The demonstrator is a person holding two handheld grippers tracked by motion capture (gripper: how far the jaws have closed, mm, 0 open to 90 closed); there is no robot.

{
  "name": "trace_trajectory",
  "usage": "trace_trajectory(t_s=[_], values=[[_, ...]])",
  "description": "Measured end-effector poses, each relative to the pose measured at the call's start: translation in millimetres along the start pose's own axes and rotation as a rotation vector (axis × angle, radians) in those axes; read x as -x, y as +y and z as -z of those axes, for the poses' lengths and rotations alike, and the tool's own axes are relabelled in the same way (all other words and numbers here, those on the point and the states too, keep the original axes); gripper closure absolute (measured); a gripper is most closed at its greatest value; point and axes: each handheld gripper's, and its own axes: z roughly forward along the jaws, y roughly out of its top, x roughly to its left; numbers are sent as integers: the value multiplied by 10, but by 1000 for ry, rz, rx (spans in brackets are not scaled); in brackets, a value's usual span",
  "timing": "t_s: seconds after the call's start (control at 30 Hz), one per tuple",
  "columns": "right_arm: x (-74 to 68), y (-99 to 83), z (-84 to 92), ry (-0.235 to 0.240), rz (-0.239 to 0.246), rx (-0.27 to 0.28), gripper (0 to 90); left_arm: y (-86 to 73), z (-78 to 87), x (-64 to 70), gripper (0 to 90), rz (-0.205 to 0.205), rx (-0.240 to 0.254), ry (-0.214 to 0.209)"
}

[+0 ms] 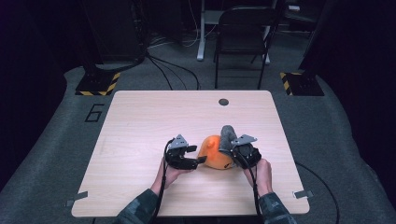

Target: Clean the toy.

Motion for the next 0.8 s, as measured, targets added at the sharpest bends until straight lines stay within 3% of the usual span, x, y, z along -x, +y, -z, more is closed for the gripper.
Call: trace_trajectory(t_s=[0.17,0.2,0.37,0.5,0.63,0.67,0.8], values=[[-3,4,-4,-1,-3,0,750,-80,-28,-121,264,9,-41,20],[0,4,-5,-1,-2,1,750,-93,-43,-135,264,13,-47,4],[2,2,-5,1,-3,2,750,-141,-142,-121,265,-21,-88,-4],[1,4,2,3,-5,-9,750,-162,-209,-100,293,-22,-89,-28],[-1,1,0,-2,-4,-3,749,-179,-249,-90,420,-30,-65,-66],[-2,1,3,0,-7,-8,750,-182,-255,-90,463,-49,-64,-66],[2,-7,3,2,-14,3,749,-205,-275,-67,648,-64,-40,-56]])
